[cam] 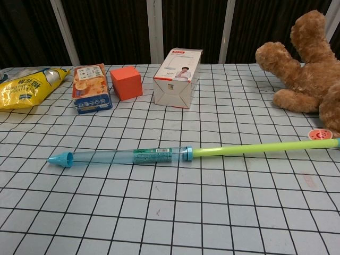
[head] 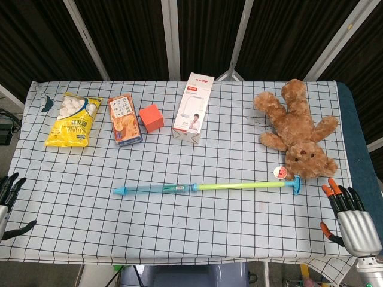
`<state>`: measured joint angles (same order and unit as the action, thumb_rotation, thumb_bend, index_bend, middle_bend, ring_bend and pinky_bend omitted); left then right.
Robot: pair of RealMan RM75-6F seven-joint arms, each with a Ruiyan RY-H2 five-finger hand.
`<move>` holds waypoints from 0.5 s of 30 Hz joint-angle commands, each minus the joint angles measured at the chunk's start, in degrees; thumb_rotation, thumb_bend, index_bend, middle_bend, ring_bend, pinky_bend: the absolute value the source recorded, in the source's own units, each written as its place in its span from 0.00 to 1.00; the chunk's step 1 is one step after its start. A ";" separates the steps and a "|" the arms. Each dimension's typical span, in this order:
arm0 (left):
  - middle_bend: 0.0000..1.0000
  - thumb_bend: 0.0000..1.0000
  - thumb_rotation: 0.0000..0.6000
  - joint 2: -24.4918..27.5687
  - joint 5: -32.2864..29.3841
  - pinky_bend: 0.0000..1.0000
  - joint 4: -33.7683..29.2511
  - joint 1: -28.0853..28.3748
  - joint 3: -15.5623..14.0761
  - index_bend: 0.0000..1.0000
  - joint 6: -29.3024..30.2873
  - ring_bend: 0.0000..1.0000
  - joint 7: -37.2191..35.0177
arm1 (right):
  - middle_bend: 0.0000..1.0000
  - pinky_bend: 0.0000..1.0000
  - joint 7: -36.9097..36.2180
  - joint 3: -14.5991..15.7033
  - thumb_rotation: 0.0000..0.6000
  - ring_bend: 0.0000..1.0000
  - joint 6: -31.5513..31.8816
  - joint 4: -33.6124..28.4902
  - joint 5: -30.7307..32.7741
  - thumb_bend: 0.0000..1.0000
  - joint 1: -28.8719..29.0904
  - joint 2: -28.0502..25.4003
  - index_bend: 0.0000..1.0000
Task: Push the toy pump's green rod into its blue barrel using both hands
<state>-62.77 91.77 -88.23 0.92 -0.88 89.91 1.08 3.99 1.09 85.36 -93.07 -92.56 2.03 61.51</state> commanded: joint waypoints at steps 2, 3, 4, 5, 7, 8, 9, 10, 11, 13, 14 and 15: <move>0.00 0.09 1.00 0.12 -0.38 0.00 -0.06 0.16 0.20 0.00 -0.30 0.00 0.10 | 0.00 0.00 0.08 0.06 1.00 0.00 0.05 -0.03 -0.07 0.35 -0.03 0.03 0.00; 0.00 0.09 1.00 0.14 -0.43 0.00 -0.08 0.17 0.22 0.00 -0.32 0.00 0.10 | 0.00 0.00 0.03 0.10 1.00 0.00 0.07 -0.04 -0.12 0.35 -0.05 0.00 0.00; 0.00 0.09 1.00 0.16 -0.40 0.00 -0.10 0.18 0.25 0.00 -0.28 0.00 0.10 | 0.00 0.00 0.04 0.11 1.00 0.00 0.12 -0.01 -0.16 0.35 -0.07 -0.05 0.00; 0.00 0.09 1.00 0.18 -0.31 0.00 -0.09 0.17 0.28 0.00 -0.14 0.00 0.11 | 0.00 0.00 0.01 0.12 1.00 0.00 0.16 0.02 -0.17 0.35 -0.10 -0.09 0.00; 0.00 0.09 1.00 0.17 -0.08 0.00 -0.19 0.09 0.23 0.00 0.13 0.00 0.04 | 0.00 0.00 -0.16 0.20 1.00 0.00 0.17 0.06 -0.15 0.35 -0.16 -0.18 0.00; 0.00 0.09 1.00 0.18 0.07 0.00 -0.24 0.04 0.16 0.00 0.27 0.00 0.04 | 0.00 0.00 -0.25 0.23 1.00 0.00 0.13 0.02 -0.10 0.35 -0.19 -0.22 0.00; 0.00 0.09 1.00 0.19 0.19 0.00 -0.27 -0.02 0.08 0.00 0.36 0.00 0.04 | 0.00 0.00 -0.38 0.26 1.00 0.00 0.10 -0.05 -0.07 0.35 -0.20 -0.27 0.00; 0.00 0.09 1.00 0.21 0.30 0.00 -0.31 -0.05 0.01 0.00 0.39 0.00 -0.04 | 0.00 0.00 -0.46 0.26 1.00 0.00 0.09 -0.11 -0.03 0.35 -0.21 -0.27 0.00; 0.00 0.09 1.00 0.22 0.39 0.00 -0.39 -0.04 -0.03 0.00 0.43 0.00 -0.36 | 0.00 0.00 -0.42 0.25 1.00 0.00 0.10 -0.13 -0.05 0.35 -0.20 -0.24 0.00; 0.00 0.09 1.00 0.23 0.37 0.00 -0.36 -0.03 0.01 0.00 0.46 0.00 -0.82 | 0.00 0.00 -0.17 0.28 1.00 0.00 0.08 -0.14 -0.19 0.35 -0.16 -0.14 0.00; 0.00 0.09 1.00 0.26 0.30 0.00 -0.31 -0.03 -0.03 0.00 0.35 0.00 -0.91 | 0.00 0.00 0.02 0.30 1.00 0.00 0.06 -0.15 -0.25 0.35 -0.15 -0.09 0.00; 0.00 0.09 1.00 0.31 0.21 0.00 -0.33 -0.03 -0.08 0.00 0.20 0.00 -1.02 | 0.00 0.00 0.27 0.32 1.00 0.00 0.06 -0.14 -0.29 0.35 -0.16 -0.04 0.00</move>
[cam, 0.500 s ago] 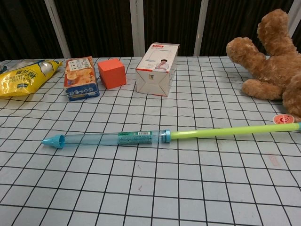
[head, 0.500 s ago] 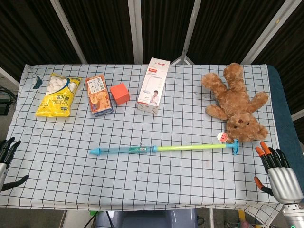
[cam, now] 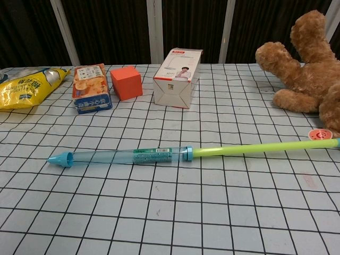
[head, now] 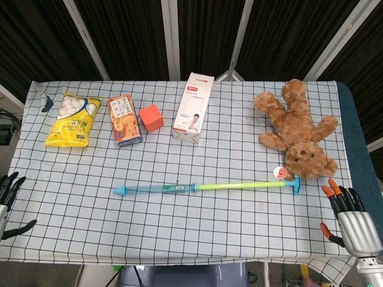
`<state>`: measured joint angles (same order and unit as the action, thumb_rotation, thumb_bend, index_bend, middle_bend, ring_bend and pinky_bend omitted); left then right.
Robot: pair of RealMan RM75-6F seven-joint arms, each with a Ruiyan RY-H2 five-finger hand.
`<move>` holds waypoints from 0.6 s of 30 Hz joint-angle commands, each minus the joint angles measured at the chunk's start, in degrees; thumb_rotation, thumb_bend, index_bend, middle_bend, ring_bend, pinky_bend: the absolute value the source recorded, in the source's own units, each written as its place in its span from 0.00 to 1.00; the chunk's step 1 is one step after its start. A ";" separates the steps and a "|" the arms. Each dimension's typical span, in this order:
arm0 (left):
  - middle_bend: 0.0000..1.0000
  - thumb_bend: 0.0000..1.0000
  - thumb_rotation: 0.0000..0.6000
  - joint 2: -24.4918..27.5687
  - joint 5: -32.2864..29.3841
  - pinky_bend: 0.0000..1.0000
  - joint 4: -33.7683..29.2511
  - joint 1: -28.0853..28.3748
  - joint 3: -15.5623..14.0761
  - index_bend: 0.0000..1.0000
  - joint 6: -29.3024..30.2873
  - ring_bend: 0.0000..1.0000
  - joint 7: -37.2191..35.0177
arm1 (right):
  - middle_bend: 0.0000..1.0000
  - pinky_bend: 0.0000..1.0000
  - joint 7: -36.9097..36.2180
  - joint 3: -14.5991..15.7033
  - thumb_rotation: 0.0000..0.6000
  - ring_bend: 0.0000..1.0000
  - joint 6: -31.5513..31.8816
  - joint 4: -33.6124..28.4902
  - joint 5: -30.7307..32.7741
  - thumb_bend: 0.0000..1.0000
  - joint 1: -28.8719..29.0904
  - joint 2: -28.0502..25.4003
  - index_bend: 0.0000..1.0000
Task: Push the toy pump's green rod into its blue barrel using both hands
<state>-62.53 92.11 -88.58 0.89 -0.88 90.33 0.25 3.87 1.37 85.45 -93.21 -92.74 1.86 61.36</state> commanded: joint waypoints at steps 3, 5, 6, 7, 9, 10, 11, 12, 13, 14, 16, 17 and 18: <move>0.00 0.09 1.00 0.18 -0.15 0.00 -0.03 0.10 -0.10 0.00 -0.43 0.00 -0.36 | 0.00 0.00 0.86 0.03 1.00 0.00 0.02 -0.05 0.01 0.35 -0.06 0.18 0.00; 0.00 0.09 1.00 0.15 0.01 0.00 0.04 0.17 -0.14 0.00 -0.47 0.00 -0.32 | 0.00 0.00 0.83 0.02 1.00 0.00 0.05 -0.17 0.17 0.35 -0.14 0.17 0.00; 0.00 0.09 1.00 0.14 0.08 0.00 0.06 0.20 -0.18 0.00 -0.51 0.00 -0.22 | 0.00 0.00 0.82 0.02 1.00 0.00 0.04 -0.23 0.22 0.35 -0.16 0.16 0.00; 0.00 0.09 1.00 0.14 0.10 0.00 0.07 0.22 -0.20 0.00 -0.57 0.00 -0.14 | 0.00 0.00 0.88 0.03 1.00 0.00 -0.02 -0.24 0.23 0.35 -0.14 0.16 0.00; 0.00 0.09 1.00 0.12 0.04 0.00 -0.05 0.23 -0.15 0.00 -0.56 0.00 -0.12 | 0.00 0.00 1.14 0.05 1.00 0.00 -0.16 -0.12 0.19 0.35 -0.06 0.18 0.00; 0.00 0.09 1.00 0.11 0.05 0.00 -0.09 0.24 -0.11 0.00 -0.49 0.00 -0.11 | 0.00 0.00 1.27 0.10 1.00 0.00 -0.32 -0.03 0.23 0.35 -0.03 0.14 0.00; 0.00 0.09 1.00 0.08 0.10 0.00 -0.08 0.25 -0.09 0.00 -0.44 0.00 -0.04 | 0.00 0.00 1.24 0.12 1.00 0.00 -0.45 -0.06 0.32 0.35 -0.02 0.11 0.00; 0.00 0.09 1.00 0.07 0.12 0.00 -0.06 0.24 -0.12 0.00 -0.46 0.00 0.07 | 0.00 0.00 1.01 0.12 1.00 0.00 -0.51 -0.21 0.42 0.35 -0.02 0.05 0.00; 0.00 0.09 1.00 0.08 0.08 0.00 -0.08 0.20 -0.19 0.00 -0.52 0.00 0.15 | 0.00 0.00 0.69 0.07 1.00 0.00 -0.46 -0.40 0.46 0.35 -0.03 0.00 0.00; 0.00 0.09 1.00 0.12 0.03 0.00 -0.16 0.14 -0.25 0.00 -0.55 0.00 0.14 | 0.00 0.00 0.50 0.04 1.00 0.00 -0.38 -0.48 0.44 0.35 -0.03 -0.05 0.00; 0.00 0.09 1.00 0.22 0.00 0.00 -0.23 0.00 -0.20 0.00 -0.22 0.00 0.05 | 0.00 0.00 0.30 0.01 1.00 0.00 -0.19 -0.48 0.17 0.35 0.01 -0.07 0.00; 0.00 0.09 1.00 0.24 0.02 0.00 -0.22 -0.07 -0.17 0.00 -0.06 0.00 -0.09 | 0.00 0.00 0.35 -0.08 1.00 0.00 -0.08 -0.40 0.01 0.35 0.09 0.00 0.00; 0.00 0.09 1.00 0.27 -0.02 0.00 -0.21 -0.11 -0.16 0.00 0.01 0.00 -0.28 | 0.00 0.00 0.45 -0.21 1.00 0.00 0.06 -0.32 -0.13 0.35 0.17 0.11 0.00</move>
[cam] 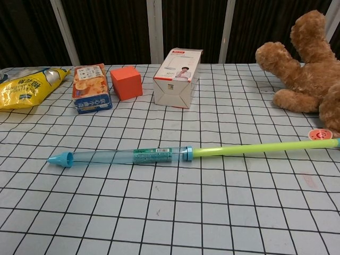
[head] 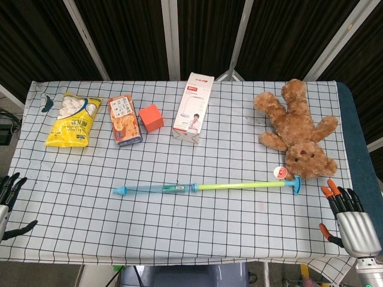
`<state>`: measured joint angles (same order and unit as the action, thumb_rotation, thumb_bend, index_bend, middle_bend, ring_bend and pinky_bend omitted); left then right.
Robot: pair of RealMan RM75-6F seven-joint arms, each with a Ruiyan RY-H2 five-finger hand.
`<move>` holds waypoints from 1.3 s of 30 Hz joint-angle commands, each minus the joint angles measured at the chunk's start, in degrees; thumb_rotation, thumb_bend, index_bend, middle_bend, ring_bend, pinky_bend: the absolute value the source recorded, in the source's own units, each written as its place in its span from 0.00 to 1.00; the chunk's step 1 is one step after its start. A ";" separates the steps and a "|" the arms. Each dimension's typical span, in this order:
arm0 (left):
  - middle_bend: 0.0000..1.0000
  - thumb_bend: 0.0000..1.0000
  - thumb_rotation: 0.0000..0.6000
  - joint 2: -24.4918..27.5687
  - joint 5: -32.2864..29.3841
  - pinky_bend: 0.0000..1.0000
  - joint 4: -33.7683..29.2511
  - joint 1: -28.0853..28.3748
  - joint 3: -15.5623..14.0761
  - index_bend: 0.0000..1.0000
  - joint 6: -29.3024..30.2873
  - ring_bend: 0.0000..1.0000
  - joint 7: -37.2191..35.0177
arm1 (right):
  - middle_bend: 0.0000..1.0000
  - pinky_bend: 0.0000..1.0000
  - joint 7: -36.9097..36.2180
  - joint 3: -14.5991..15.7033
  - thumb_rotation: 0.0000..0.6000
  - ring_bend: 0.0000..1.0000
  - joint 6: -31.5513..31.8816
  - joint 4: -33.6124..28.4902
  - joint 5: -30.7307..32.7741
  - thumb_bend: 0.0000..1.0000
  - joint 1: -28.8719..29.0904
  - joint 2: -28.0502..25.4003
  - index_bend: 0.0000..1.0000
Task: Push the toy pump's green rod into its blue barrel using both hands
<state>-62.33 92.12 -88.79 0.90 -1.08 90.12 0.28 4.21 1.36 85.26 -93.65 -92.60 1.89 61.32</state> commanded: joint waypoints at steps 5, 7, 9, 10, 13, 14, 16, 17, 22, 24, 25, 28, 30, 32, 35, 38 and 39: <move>0.00 0.09 1.00 0.10 -0.40 0.00 0.05 -0.07 0.26 0.00 0.14 0.00 -0.81 | 0.00 0.00 -0.26 -1.65 1.00 0.00 0.12 -0.75 -0.71 0.35 1.57 0.92 0.00; 0.00 0.09 1.00 0.06 -0.61 0.00 0.03 0.00 0.32 0.00 -0.07 0.00 -0.86 | 0.00 0.00 0.32 -2.59 1.00 0.00 -0.29 -1.10 -0.94 0.35 2.66 1.39 0.03; 0.00 0.09 1.00 0.06 -0.89 0.00 -0.06 0.06 0.38 0.00 -0.31 0.00 -0.77 | 0.03 0.01 1.67 -3.81 1.00 0.01 -1.34 -1.52 -1.04 0.35 4.28 2.24 0.13; 0.00 0.09 1.00 0.05 -1.04 0.00 -0.13 0.07 0.41 0.00 -0.43 0.00 -0.73 | 0.06 0.03 2.31 -4.41 1.00 0.03 -2.09 -1.72 -1.01 0.35 5.18 2.78 0.20; 0.00 0.09 1.00 0.10 -1.23 0.00 -0.42 0.10 0.43 0.00 -0.62 0.00 -0.64 | 0.17 0.10 4.55 -6.16 1.00 0.12 -5.12 -1.73 0.12 0.35 7.96 4.83 0.34; 0.00 0.09 1.00 0.10 -1.24 0.00 -0.45 0.11 0.43 0.00 -0.63 0.00 -0.51 | 0.20 0.12 5.43 -6.72 1.00 0.15 -6.36 -1.62 0.86 0.35 8.89 5.70 0.36; 0.00 0.09 1.00 0.06 -1.20 0.00 -0.52 0.12 0.47 0.00 -0.56 0.00 -0.39 | 0.22 0.17 7.22 -7.60 1.00 0.19 -8.84 -1.40 2.51 0.35 10.56 7.49 0.38; 0.00 0.09 1.00 0.02 -1.17 0.00 -0.53 0.12 0.48 0.00 -0.52 0.00 -0.41 | 0.25 0.21 8.28 -7.97 1.00 0.23 -10.02 -1.06 3.27 0.35 11.37 8.46 0.39; 0.00 0.09 1.00 -0.08 -1.23 0.00 -0.44 0.27 0.52 0.00 -0.78 0.00 -0.45 | 0.37 0.40 13.65 -9.07 1.00 0.41 -14.21 2.00 6.35 0.35 14.47 13.44 0.39; 0.00 0.09 1.00 -0.08 -1.35 0.00 -0.44 0.33 0.56 0.00 -0.93 0.00 -0.52 | 0.41 0.45 14.76 -9.32 1.00 0.46 -15.02 3.14 7.03 0.35 15.21 14.83 0.39; 0.00 0.09 1.00 -0.08 -1.42 0.00 -0.43 0.37 0.58 0.00 -1.02 0.00 -0.55 | 0.44 0.48 15.45 -9.51 1.00 0.49 -15.53 3.97 7.49 0.35 15.70 15.70 0.39; 0.00 0.09 1.00 -0.03 -1.59 0.00 -0.49 0.45 0.60 0.00 -1.28 0.00 -0.90 | 0.55 0.56 17.39 -10.25 1.00 0.60 -16.68 6.28 9.14 0.35 16.99 17.99 0.39; 0.00 0.09 1.00 0.03 -1.64 0.00 -0.51 0.48 0.61 0.00 -1.34 0.00 -1.11 | 0.63 0.59 18.07 -10.70 1.00 0.68 -17.04 7.22 10.11 0.35 17.53 19.04 0.39; 0.00 0.09 1.00 0.07 -1.68 0.00 -0.52 0.49 0.63 0.00 -1.36 0.00 -1.31 | 0.72 0.63 18.84 -10.94 1.00 0.76 -17.37 8.16 11.00 0.35 17.92 19.84 0.39; 0.00 0.09 1.00 0.15 -1.74 0.00 -0.53 0.50 0.57 0.00 -1.50 0.00 -1.52 | 0.85 0.71 19.82 -10.89 1.00 0.88 -17.81 9.24 12.23 0.35 18.15 20.58 0.39; 0.00 0.09 1.00 0.18 -1.77 0.00 -0.53 0.52 0.61 0.00 -1.49 0.00 -1.66 | 0.95 0.77 20.84 -10.65 1.00 0.97 -17.97 10.20 12.81 0.35 18.21 20.91 0.39; 0.00 0.09 1.00 0.21 -1.78 0.00 -0.53 0.52 0.62 0.00 -1.48 0.00 -1.73 | 0.96 0.78 21.40 -10.47 1.00 0.98 -18.08 10.60 13.11 0.34 18.21 21.00 0.39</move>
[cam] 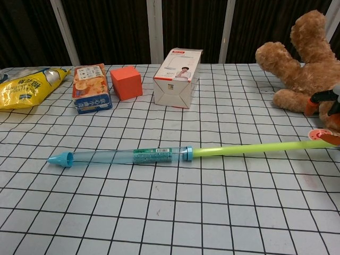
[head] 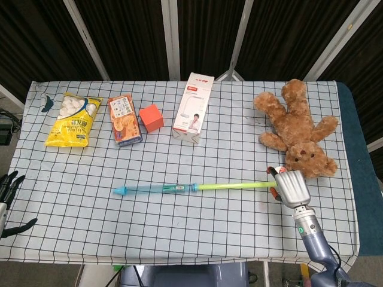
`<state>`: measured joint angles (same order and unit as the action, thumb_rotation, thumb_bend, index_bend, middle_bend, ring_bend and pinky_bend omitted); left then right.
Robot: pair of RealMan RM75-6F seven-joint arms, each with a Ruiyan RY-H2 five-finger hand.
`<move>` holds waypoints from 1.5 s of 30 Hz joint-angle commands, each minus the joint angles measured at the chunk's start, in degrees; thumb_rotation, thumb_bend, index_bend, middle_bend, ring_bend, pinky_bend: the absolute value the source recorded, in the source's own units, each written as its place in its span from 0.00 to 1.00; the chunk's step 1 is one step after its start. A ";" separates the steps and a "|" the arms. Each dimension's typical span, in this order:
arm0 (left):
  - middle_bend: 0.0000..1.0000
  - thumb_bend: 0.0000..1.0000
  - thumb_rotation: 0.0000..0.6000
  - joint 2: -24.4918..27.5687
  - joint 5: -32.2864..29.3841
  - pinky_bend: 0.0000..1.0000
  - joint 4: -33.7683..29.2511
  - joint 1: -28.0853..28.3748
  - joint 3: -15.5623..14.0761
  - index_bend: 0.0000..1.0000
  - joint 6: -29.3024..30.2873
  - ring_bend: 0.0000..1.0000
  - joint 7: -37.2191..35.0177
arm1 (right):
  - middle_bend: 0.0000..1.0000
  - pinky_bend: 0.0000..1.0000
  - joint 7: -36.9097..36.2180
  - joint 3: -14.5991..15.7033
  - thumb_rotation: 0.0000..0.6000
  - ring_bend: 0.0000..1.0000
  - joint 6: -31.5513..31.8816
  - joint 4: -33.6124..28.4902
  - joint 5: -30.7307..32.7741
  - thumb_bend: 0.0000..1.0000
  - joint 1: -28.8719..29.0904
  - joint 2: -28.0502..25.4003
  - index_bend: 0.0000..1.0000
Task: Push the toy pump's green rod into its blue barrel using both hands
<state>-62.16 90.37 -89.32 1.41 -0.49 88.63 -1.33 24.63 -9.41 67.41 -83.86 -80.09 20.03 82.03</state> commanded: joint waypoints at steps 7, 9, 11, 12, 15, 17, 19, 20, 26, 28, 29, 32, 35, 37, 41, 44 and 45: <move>0.00 0.09 1.00 0.18 0.09 0.00 -0.12 0.06 -0.09 0.00 -0.12 0.00 -0.53 | 0.98 0.78 3.33 1.37 1.00 0.99 -0.20 2.24 1.77 0.34 -0.15 0.76 0.46; 0.00 0.09 1.00 0.20 0.24 0.00 -0.20 0.03 -0.15 0.00 -0.04 0.00 -0.59 | 0.98 0.78 3.50 1.50 1.00 0.99 -0.25 3.18 2.07 0.34 -0.02 1.16 0.47; 0.00 0.09 1.00 0.20 0.32 0.00 -0.20 0.02 -0.18 0.00 0.02 0.00 -0.48 | 0.98 0.78 3.43 1.53 1.00 1.00 -0.42 4.12 2.43 0.34 0.12 1.61 0.48; 0.00 0.09 1.00 0.18 0.34 0.00 -0.20 0.02 -0.19 0.00 0.03 0.00 -0.39 | 0.98 0.78 3.47 1.59 1.00 1.00 -0.51 4.70 2.48 0.34 0.23 1.85 0.48; 0.00 0.09 1.00 0.09 0.27 0.00 -0.25 0.00 -0.15 0.00 0.05 0.00 -0.06 | 0.98 0.78 3.47 1.76 1.00 1.00 -0.72 6.74 2.44 0.34 0.66 2.78 0.48; 0.00 0.09 1.00 0.02 0.25 0.00 -0.33 -0.02 -0.14 0.00 0.08 0.00 0.15 | 0.98 0.78 3.13 1.75 1.00 1.00 -0.92 7.93 2.64 0.34 0.88 3.39 0.48; 0.00 0.09 1.00 -0.02 0.25 0.00 -0.37 -0.05 -0.14 0.00 0.16 0.00 0.42 | 0.98 0.78 2.91 1.68 1.00 1.00 -1.22 9.00 3.03 0.34 1.09 3.86 0.48; 0.00 0.09 1.00 -0.05 0.24 0.00 -0.38 -0.07 -0.12 0.00 0.21 0.00 0.56 | 0.98 0.78 2.85 1.65 1.00 1.00 -1.38 9.50 3.25 0.34 1.18 4.04 0.48; 0.00 0.09 1.00 -0.19 0.05 0.00 -0.52 -0.11 -0.05 0.00 0.23 0.00 1.00 | 0.98 0.78 2.53 1.47 1.00 1.00 -2.15 11.41 4.51 0.34 1.57 4.44 0.48; 0.00 0.09 1.00 -0.20 0.01 0.00 -0.52 -0.09 0.00 0.00 0.22 0.00 1.10 | 0.98 0.78 2.46 1.41 1.00 1.00 -2.38 11.70 4.94 0.34 1.65 4.48 0.48; 0.00 0.09 1.00 -0.21 -0.01 0.00 -0.54 -0.09 0.01 0.00 0.21 0.00 1.11 | 0.98 0.78 2.54 1.40 1.00 1.00 -2.50 11.81 5.14 0.34 1.70 4.48 0.48; 0.00 0.09 1.00 -0.20 -0.05 0.00 -0.58 -0.10 0.03 0.00 0.22 0.00 1.16 | 0.98 0.78 3.08 1.39 1.00 1.00 -2.88 12.05 5.89 0.34 1.81 4.49 0.49; 0.00 0.09 1.00 -0.18 -0.07 0.00 -0.63 -0.12 0.05 0.00 0.28 0.00 1.12 | 0.98 0.78 3.98 1.41 1.00 1.00 -3.18 11.87 6.81 0.34 1.84 4.37 0.49; 0.00 0.09 1.00 -0.16 -0.09 0.00 -0.62 -0.13 0.06 0.00 0.29 0.00 1.16 | 0.98 0.78 4.38 1.45 1.00 1.00 -3.24 11.85 7.09 0.34 1.87 4.29 0.50; 0.00 0.09 1.00 -0.15 -0.06 0.00 -0.62 -0.14 0.08 0.00 0.36 0.00 1.10 | 0.99 0.78 5.05 1.42 1.00 1.00 -3.23 11.93 7.92 0.34 1.86 4.12 0.51; 0.00 0.09 1.00 -0.10 0.01 0.00 -0.65 -0.15 0.03 0.00 0.36 0.00 1.03 | 0.99 0.78 5.60 1.35 1.00 1.00 -3.16 11.87 8.50 0.34 1.87 4.06 0.52; 0.00 0.09 1.00 -0.09 0.07 0.00 -0.64 -0.16 0.03 0.00 0.43 0.00 1.09 | 0.99 0.78 5.68 1.31 1.00 1.00 -3.15 11.76 8.75 0.34 1.88 4.04 0.53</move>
<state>-62.25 90.41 -89.97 1.25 -0.46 89.03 -0.27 30.24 -8.05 64.24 -72.02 -71.50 21.90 86.10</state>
